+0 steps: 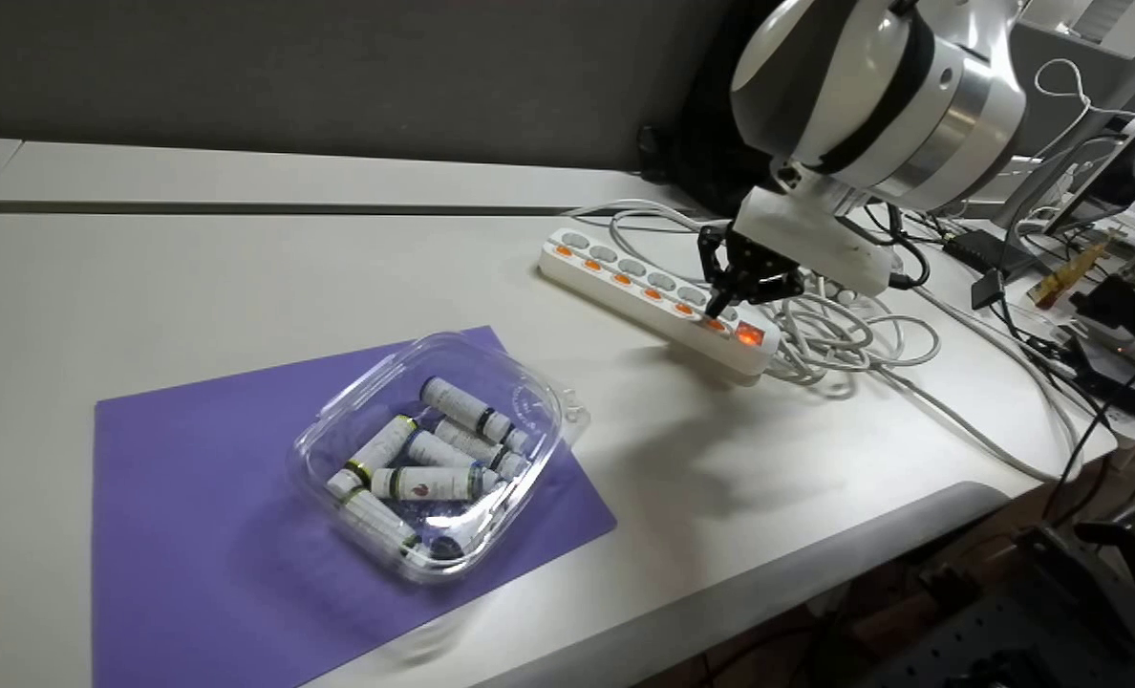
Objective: Turn on the switch of the first slot of the adapter
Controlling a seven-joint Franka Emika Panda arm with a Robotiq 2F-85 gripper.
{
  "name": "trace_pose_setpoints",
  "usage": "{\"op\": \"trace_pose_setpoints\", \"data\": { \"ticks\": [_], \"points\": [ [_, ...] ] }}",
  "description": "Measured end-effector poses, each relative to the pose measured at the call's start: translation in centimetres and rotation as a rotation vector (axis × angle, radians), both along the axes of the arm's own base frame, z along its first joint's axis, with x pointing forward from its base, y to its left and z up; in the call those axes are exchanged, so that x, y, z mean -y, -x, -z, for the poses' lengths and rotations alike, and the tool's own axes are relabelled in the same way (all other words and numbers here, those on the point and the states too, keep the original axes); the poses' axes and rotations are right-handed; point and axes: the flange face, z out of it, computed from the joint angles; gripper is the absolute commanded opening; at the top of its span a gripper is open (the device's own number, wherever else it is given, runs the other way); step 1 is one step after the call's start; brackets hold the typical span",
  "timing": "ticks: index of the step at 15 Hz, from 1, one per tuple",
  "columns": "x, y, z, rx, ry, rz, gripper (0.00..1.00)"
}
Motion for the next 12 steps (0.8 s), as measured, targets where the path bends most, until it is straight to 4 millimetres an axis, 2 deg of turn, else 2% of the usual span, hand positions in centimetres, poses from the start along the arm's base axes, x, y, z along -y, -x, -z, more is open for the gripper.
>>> {"op": "trace_pose_setpoints", "data": {
  "ticks": [12],
  "points": [
    [0.31, 0.11, 0.40, -0.007, -0.010, 0.021, 0.00]
  ]
}}
